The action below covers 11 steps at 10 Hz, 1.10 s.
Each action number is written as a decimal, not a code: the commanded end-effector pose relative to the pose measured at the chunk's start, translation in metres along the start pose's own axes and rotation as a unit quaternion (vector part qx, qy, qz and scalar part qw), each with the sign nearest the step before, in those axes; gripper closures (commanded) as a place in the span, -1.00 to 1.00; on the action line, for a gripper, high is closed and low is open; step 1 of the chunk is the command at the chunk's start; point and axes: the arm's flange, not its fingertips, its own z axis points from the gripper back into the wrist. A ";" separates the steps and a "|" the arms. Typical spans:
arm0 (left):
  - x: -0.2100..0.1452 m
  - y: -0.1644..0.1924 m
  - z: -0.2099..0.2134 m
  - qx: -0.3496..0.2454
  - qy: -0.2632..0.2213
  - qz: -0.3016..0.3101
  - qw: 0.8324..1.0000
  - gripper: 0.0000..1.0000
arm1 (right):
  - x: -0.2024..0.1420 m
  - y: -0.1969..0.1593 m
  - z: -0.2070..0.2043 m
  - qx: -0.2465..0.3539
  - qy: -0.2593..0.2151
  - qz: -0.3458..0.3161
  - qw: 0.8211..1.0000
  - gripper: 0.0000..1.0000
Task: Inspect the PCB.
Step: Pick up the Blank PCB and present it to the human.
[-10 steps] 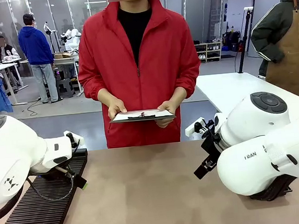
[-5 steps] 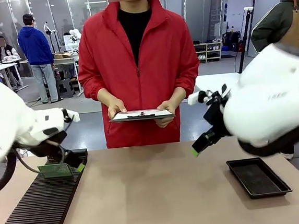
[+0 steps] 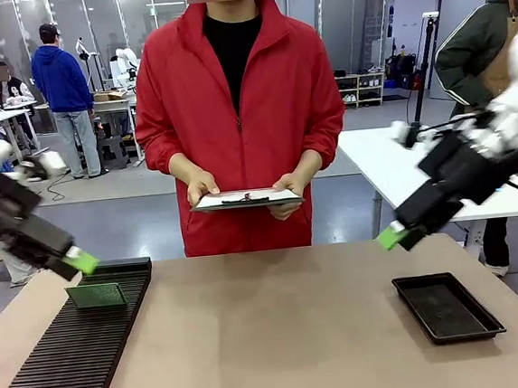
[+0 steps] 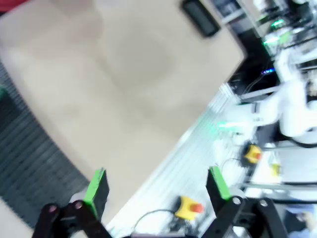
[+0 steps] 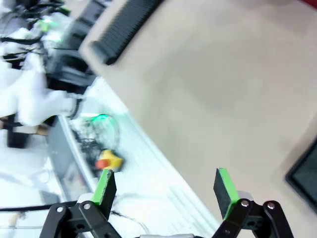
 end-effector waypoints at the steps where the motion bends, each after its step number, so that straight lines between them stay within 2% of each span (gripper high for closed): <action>1: -0.044 0.030 0.028 -0.081 -0.034 0.072 0.993 -1.00 | -0.042 -0.027 0.026 0.086 -0.040 -0.055 0.994 -1.00; 2: -0.076 0.045 0.043 -0.106 -0.084 0.095 0.986 -1.00 | -0.075 -0.034 0.039 0.114 -0.089 -0.067 0.987 -1.00; 4: -0.163 0.075 0.077 -0.136 -0.190 0.154 0.960 -1.00 | -0.156 -0.046 0.063 0.138 -0.178 -0.112 0.968 -1.00; 6: -0.244 0.098 0.102 -0.113 -0.283 0.212 0.929 -1.00 | -0.222 -0.062 0.079 0.118 -0.235 -0.145 0.954 -1.00; 7: -0.276 0.107 0.109 -0.107 -0.314 0.235 0.914 -1.00 | -0.247 -0.069 0.086 0.108 -0.250 -0.155 0.950 -1.00; 8: -0.291 0.109 0.112 -0.100 -0.332 0.253 0.903 -1.00 | -0.259 -0.073 0.089 0.103 -0.266 -0.173 0.943 -1.00; 10: -0.293 0.108 0.109 -0.098 -0.349 0.245 0.899 -1.00 | -0.258 -0.076 0.090 0.093 -0.280 -0.166 0.941 -1.00; 11: -0.289 0.106 0.108 -0.095 -0.356 0.231 0.900 -1.00 | -0.258 -0.086 0.133 0.101 -0.275 -0.184 0.938 -1.00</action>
